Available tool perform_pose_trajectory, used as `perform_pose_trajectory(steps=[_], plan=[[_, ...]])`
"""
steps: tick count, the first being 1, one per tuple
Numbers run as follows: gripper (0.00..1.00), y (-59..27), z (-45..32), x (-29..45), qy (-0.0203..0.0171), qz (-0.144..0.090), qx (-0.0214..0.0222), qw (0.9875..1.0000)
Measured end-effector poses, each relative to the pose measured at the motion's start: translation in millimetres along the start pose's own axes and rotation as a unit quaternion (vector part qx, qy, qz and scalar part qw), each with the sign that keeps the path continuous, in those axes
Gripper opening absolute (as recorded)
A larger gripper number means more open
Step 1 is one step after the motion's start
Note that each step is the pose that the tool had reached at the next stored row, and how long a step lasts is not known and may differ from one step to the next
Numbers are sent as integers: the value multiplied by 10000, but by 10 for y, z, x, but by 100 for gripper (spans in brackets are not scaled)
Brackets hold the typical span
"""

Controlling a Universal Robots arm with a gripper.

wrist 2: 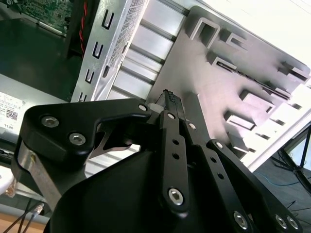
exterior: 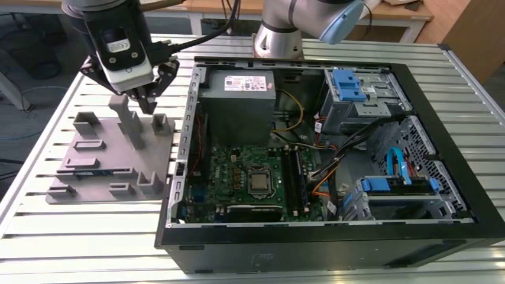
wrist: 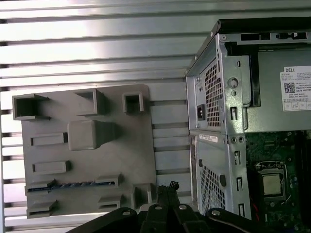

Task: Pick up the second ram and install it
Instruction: 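Reach for the second ram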

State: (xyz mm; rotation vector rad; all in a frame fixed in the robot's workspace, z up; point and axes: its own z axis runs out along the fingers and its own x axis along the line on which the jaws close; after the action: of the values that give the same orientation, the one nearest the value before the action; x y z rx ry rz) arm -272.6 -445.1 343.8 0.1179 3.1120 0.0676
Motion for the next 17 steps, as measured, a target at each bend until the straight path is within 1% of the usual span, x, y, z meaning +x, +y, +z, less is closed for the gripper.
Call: perform_pose_trajectory(steps=[2, 6, 10, 17], plan=[[11, -6, 9, 24, 0, 0, 1, 10000], [11, -18, 25, 151, -1, -1, 3, 10000], [11, -51, 54, 258, 0, 0, 3, 10000], [11, -145, 118, 502, 0, -1, 3, 10000]])
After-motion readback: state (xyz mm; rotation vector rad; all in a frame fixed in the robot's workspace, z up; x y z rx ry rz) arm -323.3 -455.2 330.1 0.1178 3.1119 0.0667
